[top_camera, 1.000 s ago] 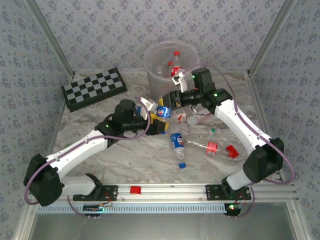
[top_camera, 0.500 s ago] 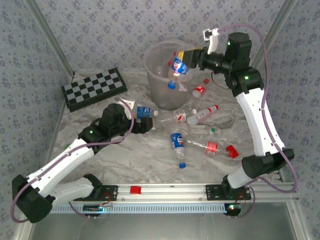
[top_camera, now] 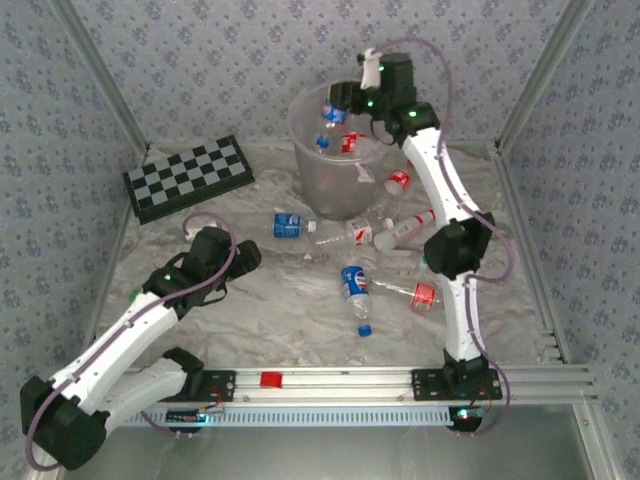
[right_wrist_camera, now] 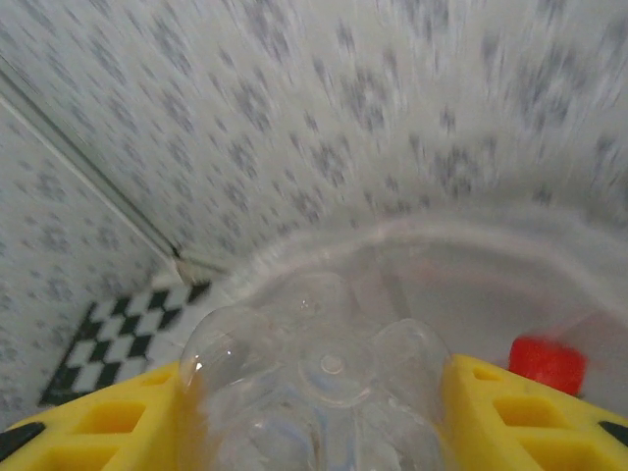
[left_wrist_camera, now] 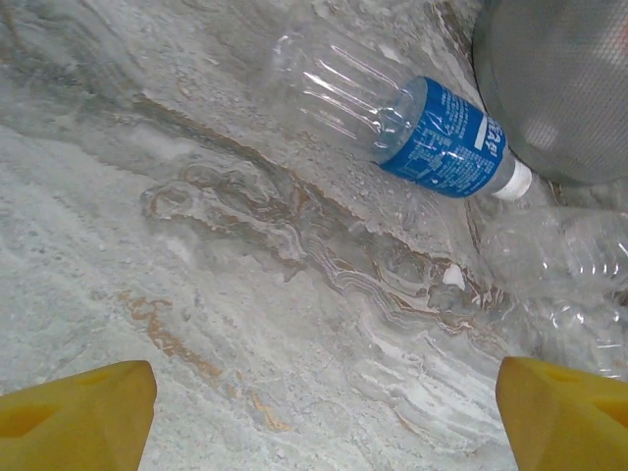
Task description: Put the plastic bottles in the bin
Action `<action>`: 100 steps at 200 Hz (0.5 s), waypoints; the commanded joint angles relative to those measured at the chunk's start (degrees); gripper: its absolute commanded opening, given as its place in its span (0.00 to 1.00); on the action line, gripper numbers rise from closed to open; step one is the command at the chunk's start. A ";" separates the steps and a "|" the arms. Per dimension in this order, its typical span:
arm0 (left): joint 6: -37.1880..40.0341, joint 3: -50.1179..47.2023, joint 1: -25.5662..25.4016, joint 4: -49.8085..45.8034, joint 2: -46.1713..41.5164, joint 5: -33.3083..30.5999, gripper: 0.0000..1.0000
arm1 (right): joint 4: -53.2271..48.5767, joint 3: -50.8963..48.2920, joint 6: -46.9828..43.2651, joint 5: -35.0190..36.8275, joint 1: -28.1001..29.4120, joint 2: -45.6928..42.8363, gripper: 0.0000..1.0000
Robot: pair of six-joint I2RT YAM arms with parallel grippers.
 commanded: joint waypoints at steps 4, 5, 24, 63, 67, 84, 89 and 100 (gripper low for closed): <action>-2.85 -0.64 0.47 -3.04 -3.87 -2.38 0.88 | -5.32 1.80 -0.45 0.45 0.94 2.84 0.47; -2.87 -0.69 0.48 -3.03 -3.92 -2.47 0.88 | -5.28 1.57 -0.45 0.47 0.91 2.85 0.47; -4.17 -1.69 0.81 -3.44 -5.89 -3.99 0.88 | -4.37 -2.90 -0.53 -0.06 1.20 3.18 0.49; -2.66 -1.31 1.19 -1.45 -4.50 -2.43 0.88 | -4.89 -5.26 -0.96 -1.08 1.41 3.13 0.65; -2.43 -1.22 1.18 -1.36 -4.07 -2.26 0.88 | -4.88 -5.18 -1.04 -1.09 1.44 2.93 0.68; -0.98 -0.58 1.20 -0.21 -2.16 -0.73 0.88 | -5.50 -4.25 -1.52 -0.82 1.38 2.13 0.77; -0.39 -0.45 1.21 0.31 -1.64 -0.21 0.88 | -5.99 -3.46 -1.81 -0.55 1.34 1.98 0.79; 1.16 0.05 1.26 1.45 -0.60 0.82 0.89 | -8.09 -1.10 -2.40 0.18 1.26 1.74 0.83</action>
